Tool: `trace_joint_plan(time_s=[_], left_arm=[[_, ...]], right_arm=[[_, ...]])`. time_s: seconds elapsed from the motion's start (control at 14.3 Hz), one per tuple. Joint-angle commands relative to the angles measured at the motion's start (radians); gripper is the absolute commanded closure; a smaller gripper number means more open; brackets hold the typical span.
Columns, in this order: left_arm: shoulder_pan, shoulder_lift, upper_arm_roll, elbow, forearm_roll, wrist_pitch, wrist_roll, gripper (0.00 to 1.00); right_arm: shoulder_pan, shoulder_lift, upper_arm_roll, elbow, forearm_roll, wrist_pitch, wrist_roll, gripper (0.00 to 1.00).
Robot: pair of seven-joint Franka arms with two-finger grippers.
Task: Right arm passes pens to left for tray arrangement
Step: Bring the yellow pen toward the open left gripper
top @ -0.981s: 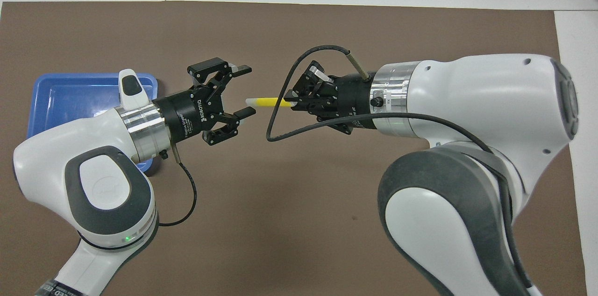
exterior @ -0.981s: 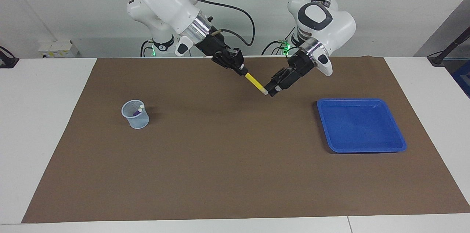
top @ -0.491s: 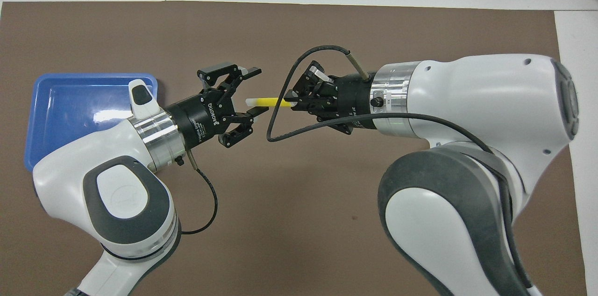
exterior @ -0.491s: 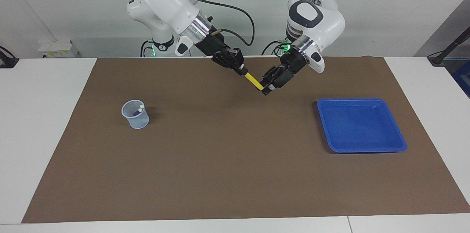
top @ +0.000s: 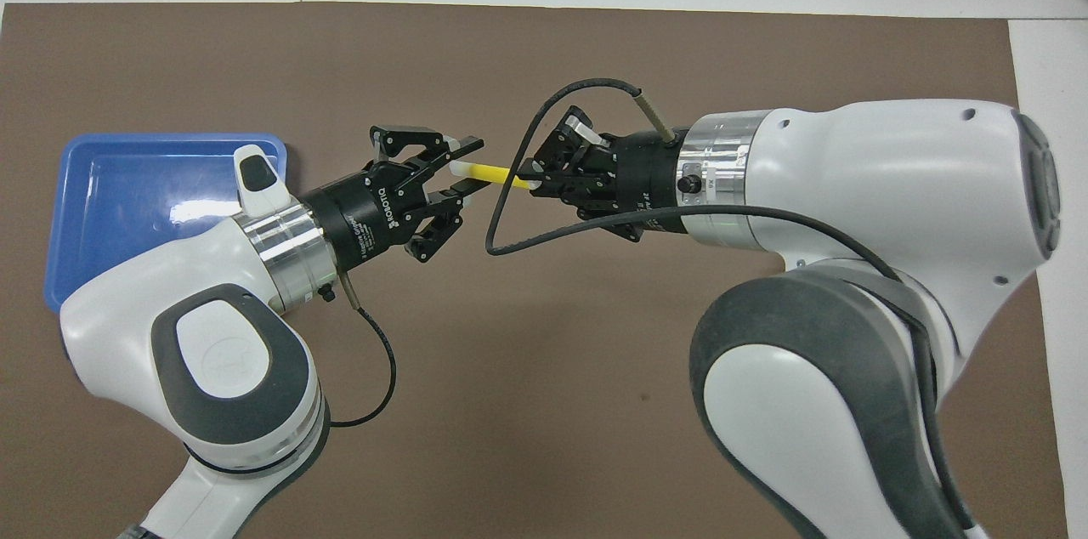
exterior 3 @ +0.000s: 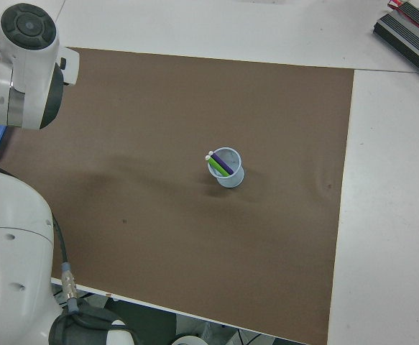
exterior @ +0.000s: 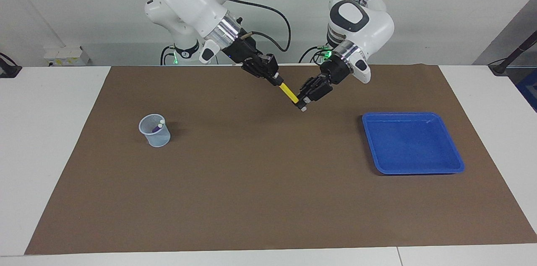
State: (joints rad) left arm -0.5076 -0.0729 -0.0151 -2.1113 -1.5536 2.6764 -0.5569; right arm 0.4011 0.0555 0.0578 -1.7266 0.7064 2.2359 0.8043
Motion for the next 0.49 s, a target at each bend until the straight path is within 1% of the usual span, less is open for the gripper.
trace_joint_plan(time_s=[0.0, 0.21, 0.28, 0.35, 0.42], left_arm=[[-0.019, -0.019, 0.012, -0.001, -0.02, 0.028, -0.012, 0.59], [-0.019, -0.021, 0.01, -0.001, -0.022, 0.028, -0.023, 0.68], [-0.019, -0.021, 0.01, -0.001, -0.02, 0.028, -0.024, 0.74], [-0.019, -0.022, 0.01, -0.002, -0.02, 0.028, -0.029, 0.83], [-0.019, -0.024, 0.01, -0.002, -0.02, 0.028, -0.029, 0.87]], right_arm=[[-0.001, -0.02, 0.001, -0.03, 0.024, 0.002, 0.01, 1.0], [-0.001, -0.02, 0.001, -0.03, 0.024, 0.002, 0.01, 1.0], [-0.002, -0.02, 0.001, -0.03, 0.024, 0.002, 0.009, 1.0], [-0.002, -0.02, 0.001, -0.03, 0.024, 0.001, 0.01, 1.0], [-0.002, -0.02, 0.001, -0.03, 0.024, -0.001, 0.01, 1.0]])
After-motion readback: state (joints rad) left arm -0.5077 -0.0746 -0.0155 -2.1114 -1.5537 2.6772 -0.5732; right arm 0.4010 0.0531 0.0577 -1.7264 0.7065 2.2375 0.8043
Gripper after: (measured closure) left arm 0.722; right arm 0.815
